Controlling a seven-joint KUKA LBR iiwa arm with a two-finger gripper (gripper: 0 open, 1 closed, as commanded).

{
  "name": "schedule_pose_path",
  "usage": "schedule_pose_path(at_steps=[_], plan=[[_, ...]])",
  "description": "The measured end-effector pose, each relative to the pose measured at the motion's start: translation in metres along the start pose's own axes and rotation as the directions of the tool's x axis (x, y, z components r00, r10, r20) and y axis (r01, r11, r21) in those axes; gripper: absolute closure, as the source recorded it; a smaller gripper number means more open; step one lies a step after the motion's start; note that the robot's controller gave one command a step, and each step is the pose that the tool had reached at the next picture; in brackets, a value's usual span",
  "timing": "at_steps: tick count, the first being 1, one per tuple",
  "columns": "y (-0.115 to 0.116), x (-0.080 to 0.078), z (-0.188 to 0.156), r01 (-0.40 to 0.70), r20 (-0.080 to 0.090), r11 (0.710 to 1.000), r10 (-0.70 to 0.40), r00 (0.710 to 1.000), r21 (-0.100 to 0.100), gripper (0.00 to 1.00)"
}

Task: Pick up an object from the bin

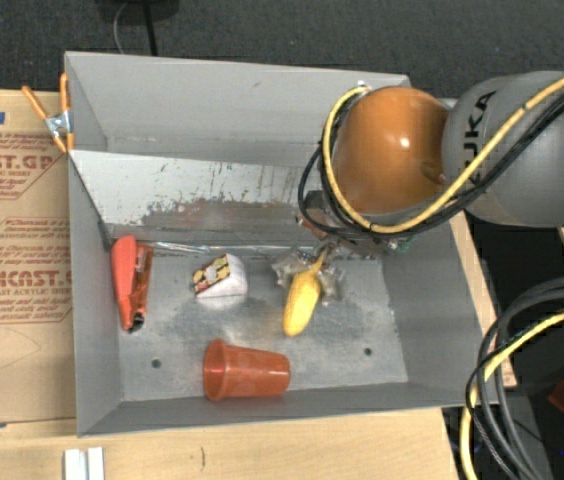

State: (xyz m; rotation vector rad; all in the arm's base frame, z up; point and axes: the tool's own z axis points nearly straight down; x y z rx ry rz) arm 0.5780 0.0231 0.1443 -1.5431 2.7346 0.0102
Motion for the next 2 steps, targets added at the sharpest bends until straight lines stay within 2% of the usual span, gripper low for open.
schedule_pose_path(at_steps=[2], plan=[[-0.001,-0.001,-0.039,0.0,0.003,1.0,0.0,1.0,0.005,1.0]])
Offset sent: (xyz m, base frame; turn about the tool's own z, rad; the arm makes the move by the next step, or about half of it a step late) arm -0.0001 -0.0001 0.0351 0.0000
